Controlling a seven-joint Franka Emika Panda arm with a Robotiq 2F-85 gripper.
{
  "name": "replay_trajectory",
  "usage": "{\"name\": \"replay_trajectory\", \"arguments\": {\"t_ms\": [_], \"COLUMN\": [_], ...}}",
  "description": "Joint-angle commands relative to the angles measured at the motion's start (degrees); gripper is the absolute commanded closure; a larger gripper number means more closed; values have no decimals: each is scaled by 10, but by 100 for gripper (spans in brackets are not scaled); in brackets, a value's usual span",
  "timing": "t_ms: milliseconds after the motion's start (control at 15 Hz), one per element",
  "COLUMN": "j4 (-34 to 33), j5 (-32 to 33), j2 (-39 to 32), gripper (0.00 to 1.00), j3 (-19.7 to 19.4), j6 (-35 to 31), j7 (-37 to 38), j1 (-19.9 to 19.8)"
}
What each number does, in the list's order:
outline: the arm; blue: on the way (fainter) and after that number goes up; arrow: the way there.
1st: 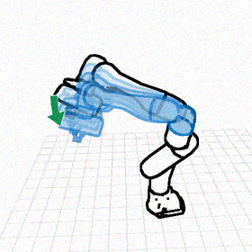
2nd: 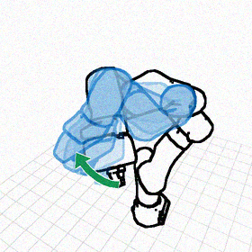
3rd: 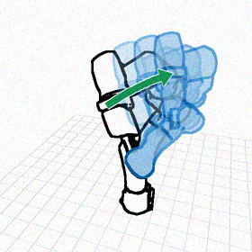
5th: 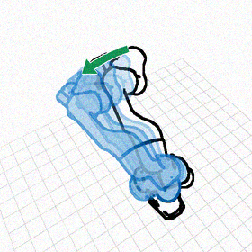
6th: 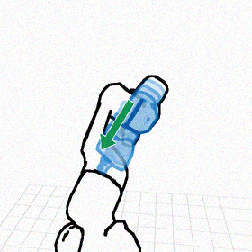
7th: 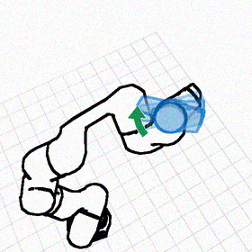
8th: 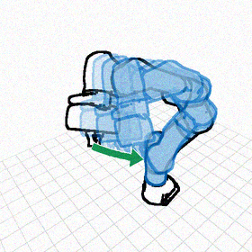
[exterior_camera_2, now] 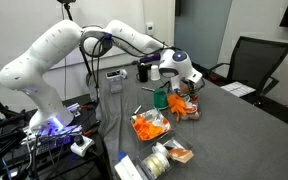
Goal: Remove the brown object from the silver tray and put it in the left compartment of the clear case on the left
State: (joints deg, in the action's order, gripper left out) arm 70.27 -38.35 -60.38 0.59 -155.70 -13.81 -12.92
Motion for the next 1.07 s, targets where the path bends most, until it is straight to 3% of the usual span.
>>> {"name": "replay_trajectory", "arguments": {"t_ms": [0, 267, 400, 733, 1000], "j4": [46, 109, 143, 192, 211], "j5": [51, 90, 114, 193, 241], "j2": [36, 90, 127, 207, 239], "gripper": [0, 0, 0, 0, 0], "j3": [39, 83, 76, 0, -41], "j6": [3, 24, 66, 236, 299], "j7": [-21, -63, -49, 8, 29], "j1": [-39, -94, -107, -98, -80]}}
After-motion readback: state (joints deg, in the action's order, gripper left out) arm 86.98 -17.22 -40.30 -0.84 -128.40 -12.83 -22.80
